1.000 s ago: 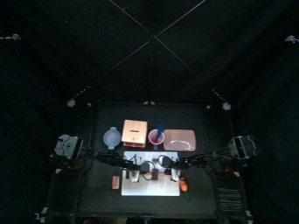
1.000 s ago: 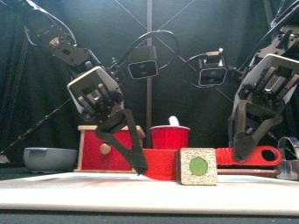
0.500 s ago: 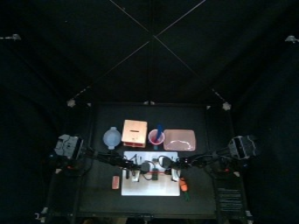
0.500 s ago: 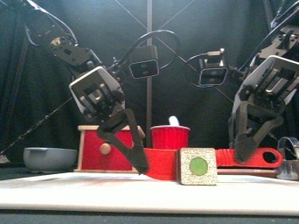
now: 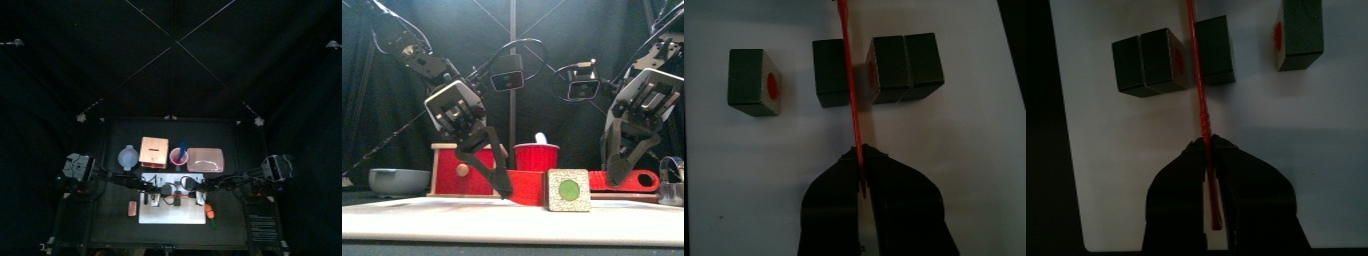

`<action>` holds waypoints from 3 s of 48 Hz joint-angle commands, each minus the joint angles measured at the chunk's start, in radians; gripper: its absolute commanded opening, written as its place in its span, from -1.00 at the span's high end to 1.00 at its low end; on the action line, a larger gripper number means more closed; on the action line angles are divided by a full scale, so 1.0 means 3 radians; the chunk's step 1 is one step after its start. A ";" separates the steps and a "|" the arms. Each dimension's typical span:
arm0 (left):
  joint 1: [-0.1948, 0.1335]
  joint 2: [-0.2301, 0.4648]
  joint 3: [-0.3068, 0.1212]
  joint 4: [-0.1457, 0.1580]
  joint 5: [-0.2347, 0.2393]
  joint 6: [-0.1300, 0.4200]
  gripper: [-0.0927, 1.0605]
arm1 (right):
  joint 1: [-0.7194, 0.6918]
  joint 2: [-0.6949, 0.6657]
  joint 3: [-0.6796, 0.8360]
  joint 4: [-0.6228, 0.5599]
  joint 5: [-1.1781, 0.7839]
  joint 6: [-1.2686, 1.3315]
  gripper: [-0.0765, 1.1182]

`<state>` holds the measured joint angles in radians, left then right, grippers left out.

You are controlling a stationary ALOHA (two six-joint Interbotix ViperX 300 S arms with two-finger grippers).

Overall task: Place sushi on board then cut the sushi with the knife then place the pieces on the plate
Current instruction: Cut the sushi into 4 pieces

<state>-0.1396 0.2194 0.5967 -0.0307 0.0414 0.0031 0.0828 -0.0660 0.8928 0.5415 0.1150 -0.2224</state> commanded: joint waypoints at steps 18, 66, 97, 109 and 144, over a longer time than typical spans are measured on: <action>0.0051 -0.0087 -0.0061 0.0066 0.0005 0.0010 0.16 | -0.0056 -0.0164 -0.0061 -0.0005 0.0015 0.0005 0.27; -0.0256 -0.0312 -0.0112 0.0112 -0.0026 -0.0005 0.16 | 0.0256 -0.0486 -0.0092 0.0107 0.0082 0.0005 0.27; -0.0261 -0.0266 -0.0133 0.0072 -0.0026 -0.0010 0.16 | 0.0240 -0.0445 -0.0097 0.0123 0.0077 0.0005 0.27; -0.0271 -0.0281 -0.0133 0.0061 -0.0026 -0.0005 0.16 | 0.0245 -0.0445 -0.0112 0.0107 0.0066 0.0005 0.27; -0.0271 -0.0205 -0.0112 -0.0061 -0.0020 -0.0005 0.16 | 0.0251 -0.0353 -0.0102 0.0133 0.0066 0.0005 0.27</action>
<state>-0.2178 0.1657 0.5844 -0.0460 0.0414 -0.0031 0.1595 -0.1626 0.8805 0.5768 0.1411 -0.2194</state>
